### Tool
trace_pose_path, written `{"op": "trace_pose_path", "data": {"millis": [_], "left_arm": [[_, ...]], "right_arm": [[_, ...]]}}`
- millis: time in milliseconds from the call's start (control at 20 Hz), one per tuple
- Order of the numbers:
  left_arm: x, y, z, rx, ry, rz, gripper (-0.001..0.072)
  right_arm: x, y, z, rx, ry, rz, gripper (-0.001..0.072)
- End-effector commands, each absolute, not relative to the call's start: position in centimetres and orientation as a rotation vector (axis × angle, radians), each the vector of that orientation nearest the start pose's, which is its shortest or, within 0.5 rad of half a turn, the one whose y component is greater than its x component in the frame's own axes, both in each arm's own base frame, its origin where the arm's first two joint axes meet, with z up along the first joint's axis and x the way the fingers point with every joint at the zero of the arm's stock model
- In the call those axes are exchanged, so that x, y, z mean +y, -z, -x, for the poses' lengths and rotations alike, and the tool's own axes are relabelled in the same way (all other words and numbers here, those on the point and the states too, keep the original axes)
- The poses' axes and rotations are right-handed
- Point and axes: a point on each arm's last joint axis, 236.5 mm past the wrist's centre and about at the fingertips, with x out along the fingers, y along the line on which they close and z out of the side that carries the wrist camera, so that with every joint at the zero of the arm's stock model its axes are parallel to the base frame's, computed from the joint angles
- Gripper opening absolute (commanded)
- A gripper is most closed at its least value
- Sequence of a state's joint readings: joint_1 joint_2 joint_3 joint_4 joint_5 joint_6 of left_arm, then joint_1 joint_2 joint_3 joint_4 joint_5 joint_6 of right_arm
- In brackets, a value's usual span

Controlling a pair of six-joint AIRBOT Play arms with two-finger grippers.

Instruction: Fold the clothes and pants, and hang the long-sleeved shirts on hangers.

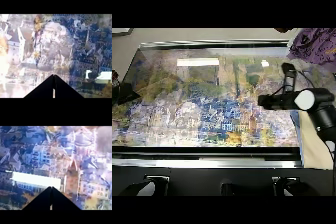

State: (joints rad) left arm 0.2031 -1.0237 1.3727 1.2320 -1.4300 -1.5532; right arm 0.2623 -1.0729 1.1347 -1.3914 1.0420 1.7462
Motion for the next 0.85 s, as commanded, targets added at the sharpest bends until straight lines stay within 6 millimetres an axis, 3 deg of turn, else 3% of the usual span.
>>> {"op": "trace_pose_path", "data": {"millis": [0, 800], "left_arm": [[-1.11, -16.98, -32.61, 0.996, 0.118, 0.266, 0.0024], [-0.98, -16.93, -32.66, 0.995, 0.116, 0.257, 0.0024]], "right_arm": [[17.27, -9.81, -36.51, 0.976, -0.341, -0.117, 0.0037], [16.61, -9.72, -36.57, 0.976, -0.324, -0.091, 0.0037]]}}
